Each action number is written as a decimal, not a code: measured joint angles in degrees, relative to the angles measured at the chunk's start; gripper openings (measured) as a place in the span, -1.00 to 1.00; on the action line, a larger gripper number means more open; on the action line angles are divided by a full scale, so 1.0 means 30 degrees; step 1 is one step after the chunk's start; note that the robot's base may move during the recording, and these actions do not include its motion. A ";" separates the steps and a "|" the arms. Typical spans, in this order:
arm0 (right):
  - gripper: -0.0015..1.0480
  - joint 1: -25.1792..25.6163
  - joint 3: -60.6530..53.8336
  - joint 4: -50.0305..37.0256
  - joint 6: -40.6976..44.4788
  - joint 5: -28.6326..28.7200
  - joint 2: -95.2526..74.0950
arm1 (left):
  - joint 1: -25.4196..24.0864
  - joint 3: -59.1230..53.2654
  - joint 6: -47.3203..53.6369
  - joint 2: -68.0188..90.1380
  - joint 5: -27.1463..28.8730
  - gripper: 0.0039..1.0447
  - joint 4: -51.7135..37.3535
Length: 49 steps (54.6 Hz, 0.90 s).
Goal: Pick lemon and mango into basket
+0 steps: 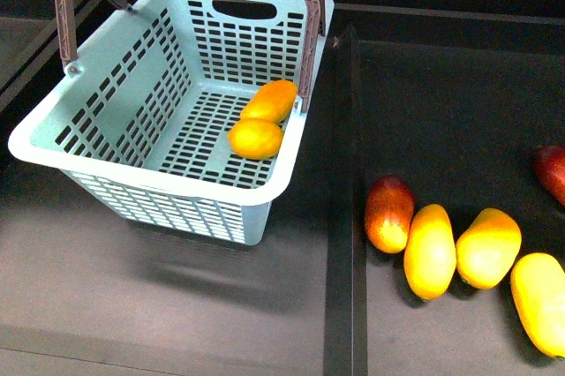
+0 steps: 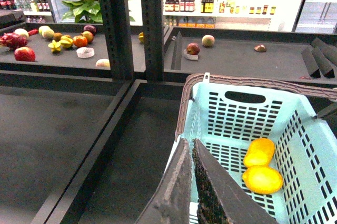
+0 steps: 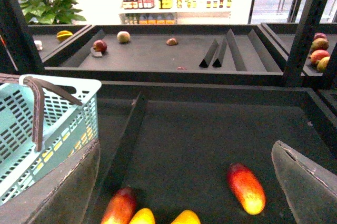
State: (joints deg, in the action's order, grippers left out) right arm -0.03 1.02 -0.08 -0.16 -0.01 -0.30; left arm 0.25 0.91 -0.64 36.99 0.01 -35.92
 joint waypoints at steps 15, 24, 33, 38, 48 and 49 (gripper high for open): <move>0.83 0.0000 0.0000 0.0000 0.0000 0.0000 0.0000 | -0.0007 -0.0015 0.0007 -0.4102 0.0000 -0.95 0.3818; 0.83 0.0000 0.0000 0.0000 0.0000 0.0000 0.0000 | 0.0000 -0.0015 0.0007 -0.5566 -0.0007 -0.95 0.5224; 0.83 0.0000 0.0000 0.0000 0.0000 0.0000 0.0000 | -0.0007 -0.0015 0.0000 -0.6987 0.0000 -0.95 0.6615; 0.83 0.0000 0.0000 0.0000 0.0000 0.0000 0.0000 | -0.0007 -0.0015 0.0000 -0.7584 0.0000 -0.95 0.7198; 0.83 0.0000 0.0000 0.0000 0.0000 0.0000 0.0000 | -0.0007 -0.0015 0.0007 -0.8590 0.0000 -0.95 0.8204; 0.83 0.0000 0.0000 0.0000 0.0000 0.0000 0.0000 | -0.0007 -0.0015 0.0007 -0.8670 0.0000 -0.95 0.8298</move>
State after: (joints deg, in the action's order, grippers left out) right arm -0.03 1.02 -0.08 -0.16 -0.01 -0.30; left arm 0.23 0.86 -0.62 10.98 0.01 -11.03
